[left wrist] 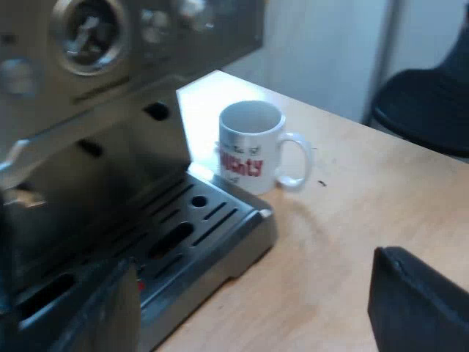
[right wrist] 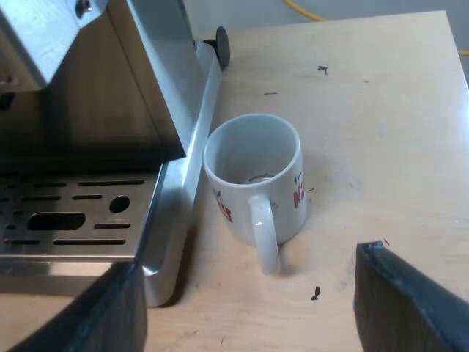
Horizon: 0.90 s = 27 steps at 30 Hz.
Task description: Place mug into machine
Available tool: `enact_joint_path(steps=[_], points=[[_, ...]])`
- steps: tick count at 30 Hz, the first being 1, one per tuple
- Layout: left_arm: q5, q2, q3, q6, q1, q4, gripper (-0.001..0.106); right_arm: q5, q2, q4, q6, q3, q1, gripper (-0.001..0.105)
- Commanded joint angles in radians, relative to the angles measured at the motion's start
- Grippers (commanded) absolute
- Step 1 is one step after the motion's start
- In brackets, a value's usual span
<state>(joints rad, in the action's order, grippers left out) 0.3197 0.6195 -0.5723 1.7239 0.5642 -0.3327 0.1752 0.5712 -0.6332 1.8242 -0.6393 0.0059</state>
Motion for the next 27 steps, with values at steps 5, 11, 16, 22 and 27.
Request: enact_joint_path(steps=[5,11,16,22,27], points=[[-0.001,0.120,-0.008,0.119,0.026,0.121,0.066,0.010,0.090,0.021,0.012,-0.010,0.001,0.062],[-0.001,0.185,-0.008,0.119,0.026,0.198,0.066,0.010,0.172,0.061,0.012,0.009,0.001,0.062],[-0.001,0.221,-0.008,0.104,0.026,0.204,0.066,-0.013,0.215,0.177,0.021,0.075,0.001,0.062],[-0.001,0.251,-0.006,0.101,0.026,0.204,0.066,-0.016,0.240,0.396,0.020,0.186,0.001,0.062],[-0.001,0.259,-0.006,0.089,0.026,0.204,0.066,-0.016,0.283,0.552,0.021,0.271,0.001,0.062]])
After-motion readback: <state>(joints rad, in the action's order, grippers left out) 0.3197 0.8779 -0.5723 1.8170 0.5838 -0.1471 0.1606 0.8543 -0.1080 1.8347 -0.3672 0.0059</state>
